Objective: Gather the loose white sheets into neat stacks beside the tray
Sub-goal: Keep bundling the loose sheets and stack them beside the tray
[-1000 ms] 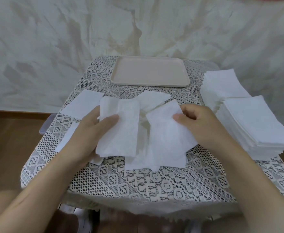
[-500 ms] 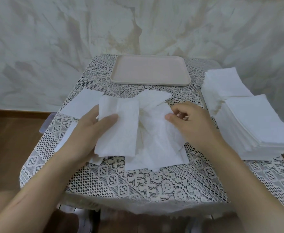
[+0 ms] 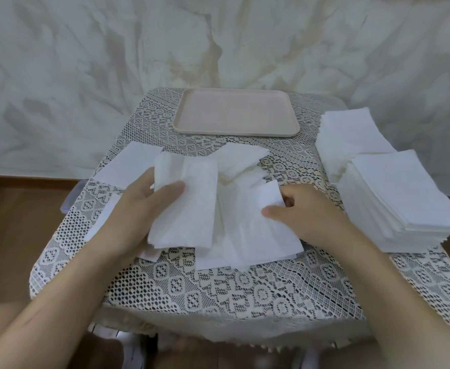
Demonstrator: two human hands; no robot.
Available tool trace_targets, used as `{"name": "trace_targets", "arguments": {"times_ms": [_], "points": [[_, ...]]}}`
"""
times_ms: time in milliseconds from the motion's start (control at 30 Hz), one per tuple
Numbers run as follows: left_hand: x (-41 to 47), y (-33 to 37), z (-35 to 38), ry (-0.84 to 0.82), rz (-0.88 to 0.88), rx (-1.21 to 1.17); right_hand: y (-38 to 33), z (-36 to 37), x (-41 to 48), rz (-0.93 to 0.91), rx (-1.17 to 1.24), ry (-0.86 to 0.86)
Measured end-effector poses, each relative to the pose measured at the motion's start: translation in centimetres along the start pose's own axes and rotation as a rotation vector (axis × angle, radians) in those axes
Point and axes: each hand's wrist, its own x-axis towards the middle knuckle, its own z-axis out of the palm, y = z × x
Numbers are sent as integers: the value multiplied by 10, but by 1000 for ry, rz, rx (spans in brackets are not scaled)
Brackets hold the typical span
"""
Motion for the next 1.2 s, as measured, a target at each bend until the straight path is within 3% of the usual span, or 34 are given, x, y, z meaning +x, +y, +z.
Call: {"name": "trace_targets", "arguments": {"times_ms": [200, 367, 500, 967, 1200], "points": [[0, 0, -2, -24, 5, 3, -5, -2, 0, -18, -2, 3], [0, 0, -2, -16, 3, 8, -13, -7, -5, -73, 242, 81], [-1, 1, 0, 10, -6, 0, -12, -4, -6, -13, 362, -32], [-5, 4, 1, 24, -10, -64, -13, 0, -2, 98, 231, -21], [-4, -1, -3, 31, 37, -95, -17, -3, -9, 13, 202, 29]]}}
